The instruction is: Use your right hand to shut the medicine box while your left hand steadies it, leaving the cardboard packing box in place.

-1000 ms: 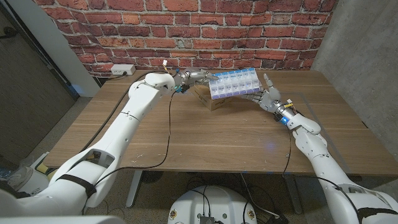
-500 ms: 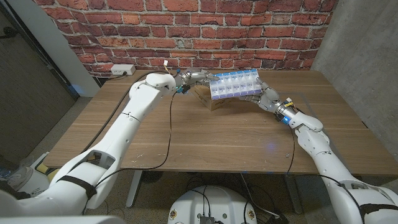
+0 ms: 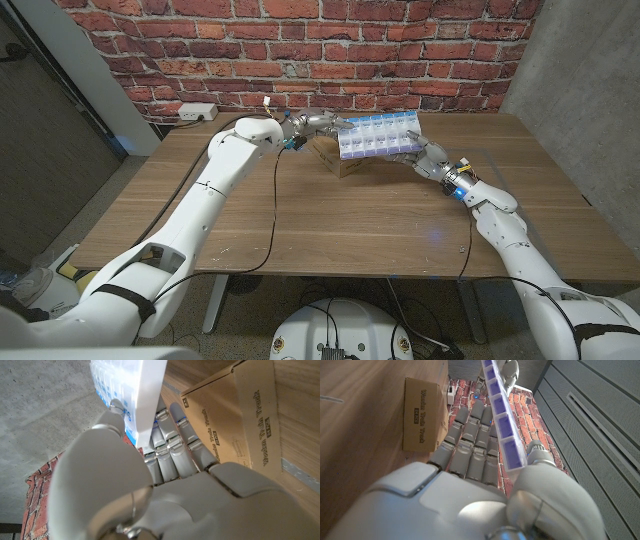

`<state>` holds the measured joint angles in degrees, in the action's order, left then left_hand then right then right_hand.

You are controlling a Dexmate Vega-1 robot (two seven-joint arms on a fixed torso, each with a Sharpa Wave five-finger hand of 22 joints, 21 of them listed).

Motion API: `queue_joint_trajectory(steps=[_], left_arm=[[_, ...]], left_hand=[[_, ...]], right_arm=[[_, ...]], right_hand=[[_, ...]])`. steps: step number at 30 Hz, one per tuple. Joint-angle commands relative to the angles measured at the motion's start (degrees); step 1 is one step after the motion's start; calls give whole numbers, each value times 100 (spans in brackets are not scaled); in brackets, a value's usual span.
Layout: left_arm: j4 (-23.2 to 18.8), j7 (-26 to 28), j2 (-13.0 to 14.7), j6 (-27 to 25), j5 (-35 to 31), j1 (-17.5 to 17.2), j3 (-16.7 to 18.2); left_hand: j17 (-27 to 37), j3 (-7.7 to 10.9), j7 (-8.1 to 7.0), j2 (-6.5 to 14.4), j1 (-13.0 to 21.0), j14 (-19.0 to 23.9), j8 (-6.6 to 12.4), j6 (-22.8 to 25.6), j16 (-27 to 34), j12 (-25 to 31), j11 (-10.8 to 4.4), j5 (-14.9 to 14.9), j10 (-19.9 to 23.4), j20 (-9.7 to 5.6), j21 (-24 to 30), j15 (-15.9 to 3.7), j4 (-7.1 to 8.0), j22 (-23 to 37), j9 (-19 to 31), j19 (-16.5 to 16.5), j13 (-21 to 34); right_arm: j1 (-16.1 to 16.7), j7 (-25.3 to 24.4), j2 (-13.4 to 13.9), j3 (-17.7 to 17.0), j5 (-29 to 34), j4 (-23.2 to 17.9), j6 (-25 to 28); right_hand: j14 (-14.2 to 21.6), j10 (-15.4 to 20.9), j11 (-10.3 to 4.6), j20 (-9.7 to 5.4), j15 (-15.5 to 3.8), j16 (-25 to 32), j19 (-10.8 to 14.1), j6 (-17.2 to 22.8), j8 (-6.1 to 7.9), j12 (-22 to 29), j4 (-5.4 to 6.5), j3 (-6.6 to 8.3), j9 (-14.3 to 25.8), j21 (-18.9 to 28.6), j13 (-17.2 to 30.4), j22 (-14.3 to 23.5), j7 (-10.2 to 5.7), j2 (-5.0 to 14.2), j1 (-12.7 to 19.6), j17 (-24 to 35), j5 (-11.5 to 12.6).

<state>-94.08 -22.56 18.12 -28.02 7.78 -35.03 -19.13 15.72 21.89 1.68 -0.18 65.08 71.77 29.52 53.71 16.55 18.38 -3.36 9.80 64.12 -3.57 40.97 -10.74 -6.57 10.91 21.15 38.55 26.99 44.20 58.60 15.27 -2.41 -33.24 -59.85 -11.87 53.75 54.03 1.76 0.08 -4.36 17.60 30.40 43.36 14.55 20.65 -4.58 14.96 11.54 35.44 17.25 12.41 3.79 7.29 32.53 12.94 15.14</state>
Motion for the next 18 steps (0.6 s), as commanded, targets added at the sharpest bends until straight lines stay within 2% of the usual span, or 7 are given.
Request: queue_joint_trajectory(steps=[1,5,8,11,13,16,18], left_arm=[[-31,11,12,15,9,-15,7],[-55,31,12,17,22,-28,25],[-68,50,14,17,31,-38,41],[-74,57,18,14,44,-46,53],[-73,64,22,17,44,-46,51],[-74,68,32,17,37,-43,42],[-74,67,32,16,43,-44,44]], left_hand=[[1,381,145,375,378,114,15,213,28,-26,-242,28,301,-361,55,-151,-114,17,24,-30,9],[4,386,151,375,375,111,12,207,28,-31,-251,28,301,-359,65,-152,-112,16,31,-35,13],[6,392,148,375,375,115,11,212,30,-35,-251,30,304,-362,77,-153,-113,15,34,-31,14],[7,395,145,374,373,114,10,213,30,-40,-257,30,298,-359,82,-150,-112,15,38,-38,18],[8,396,143,371,369,115,7,212,30,-41,-255,30,309,-361,89,-148,-111,14,38,-38,16],[9,402,146,370,371,116,6,210,30,-44,-260,31,308,-363,96,-154,-114,13,43,-39,20],[11,406,149,372,371,123,6,217,34,-47,-268,32,308,-360,102,-154,-113,12,45,-44,22]], right_arm=[[-93,291,-205,-134,-276,218,-75],[-55,188,-211,-145,-212,126,-137],[-47,169,-227,-176,-224,126,-177],[-2,64,-257,-212,-227,67,-206],[21,9,-268,-223,-204,45,-263],[61,-41,-281,-244,-220,-8,-263],[104,-107,-280,-251,-215,-74,-242]], right_hand=[[203,230,-133,-129,-157,72,62,192,56,74,147,-3,13,79,-12,32,-126,120,-199,38,-149],[467,490,-255,-260,-291,159,69,483,126,171,259,61,10,156,4,51,-268,296,-252,65,-205],[763,771,-364,-348,-419,269,96,711,200,281,176,329,35,252,32,67,-341,405,21,103,-214],[999,1102,-434,-404,-601,459,66,971,335,402,96,756,109,381,91,102,-433,479,447,286,-265],[1128,1362,-552,-475,-700,616,52,1110,423,502,59,1158,164,533,169,149,-503,513,835,479,-350],[1196,1516,-568,-499,-707,703,25,1250,503,563,54,1365,200,629,219,178,-506,501,1041,597,-401],[1206,1540,-587,-507,-727,722,14,1259,513,573,60,1401,210,651,231,185,-492,496,1077,627,-412]])
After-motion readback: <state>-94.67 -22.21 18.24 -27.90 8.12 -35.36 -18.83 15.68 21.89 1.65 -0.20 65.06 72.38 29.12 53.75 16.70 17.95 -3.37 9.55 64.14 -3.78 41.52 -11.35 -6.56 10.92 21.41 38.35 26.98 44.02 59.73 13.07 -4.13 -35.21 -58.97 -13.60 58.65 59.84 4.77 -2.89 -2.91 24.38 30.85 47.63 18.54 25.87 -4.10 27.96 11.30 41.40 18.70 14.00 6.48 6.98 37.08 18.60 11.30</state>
